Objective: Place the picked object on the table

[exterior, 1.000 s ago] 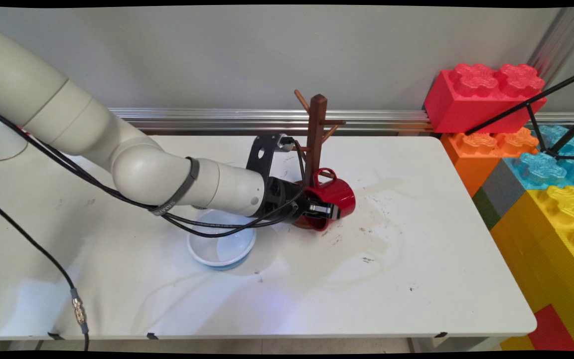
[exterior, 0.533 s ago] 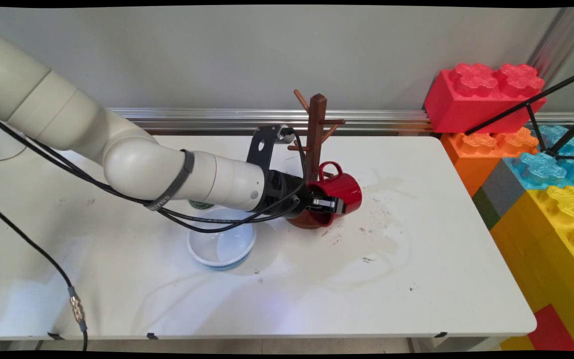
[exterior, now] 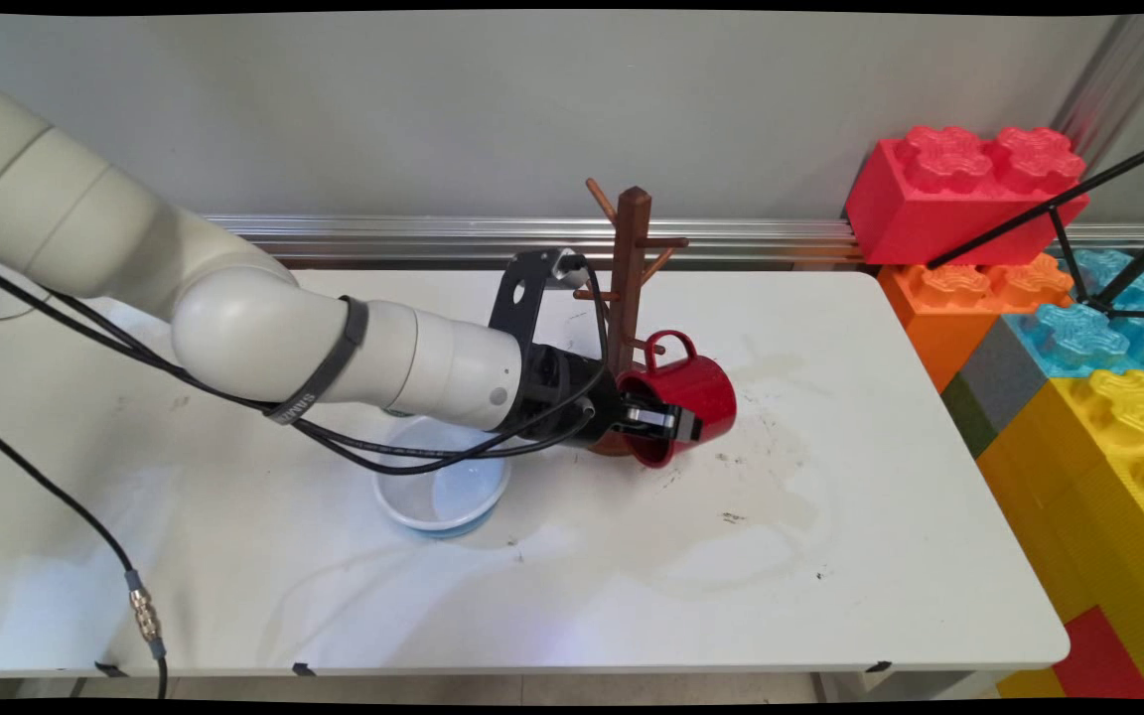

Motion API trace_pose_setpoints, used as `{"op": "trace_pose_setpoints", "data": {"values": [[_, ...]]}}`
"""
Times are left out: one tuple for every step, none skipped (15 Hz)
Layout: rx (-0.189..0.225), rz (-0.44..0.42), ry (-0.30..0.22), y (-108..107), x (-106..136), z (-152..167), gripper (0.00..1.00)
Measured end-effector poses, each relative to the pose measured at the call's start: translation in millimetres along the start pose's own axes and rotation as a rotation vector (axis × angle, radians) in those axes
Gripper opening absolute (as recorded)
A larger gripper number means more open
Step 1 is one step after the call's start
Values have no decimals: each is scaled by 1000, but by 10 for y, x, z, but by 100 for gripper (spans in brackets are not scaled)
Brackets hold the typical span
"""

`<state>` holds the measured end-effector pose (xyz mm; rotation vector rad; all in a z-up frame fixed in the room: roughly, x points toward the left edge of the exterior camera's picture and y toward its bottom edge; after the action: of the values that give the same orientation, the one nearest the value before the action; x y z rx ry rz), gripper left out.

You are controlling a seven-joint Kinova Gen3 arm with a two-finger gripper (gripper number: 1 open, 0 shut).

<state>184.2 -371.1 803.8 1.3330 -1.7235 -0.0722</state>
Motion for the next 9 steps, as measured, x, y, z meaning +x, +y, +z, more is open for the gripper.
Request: {"op": "trace_pose_setpoints", "data": {"values": [[-6, 1, -2, 24, -5, -13, 0], [-15, 3, -6, 60, -11, -32, 0], [-22, 4, -8, 84, -14, -44, 0], [-31, 7, -12, 120, -18, -62, 0], [-36, 10, -14, 141, -19, -75, 0], [-44, 15, -18, 171, -19, -94, 0], [-48, 22, -22, 198, -14, -121, 0], [-50, 32, -27, 214, -4, -153, 0], [-50, 41, -33, 226, 9, -183, 0]]}}
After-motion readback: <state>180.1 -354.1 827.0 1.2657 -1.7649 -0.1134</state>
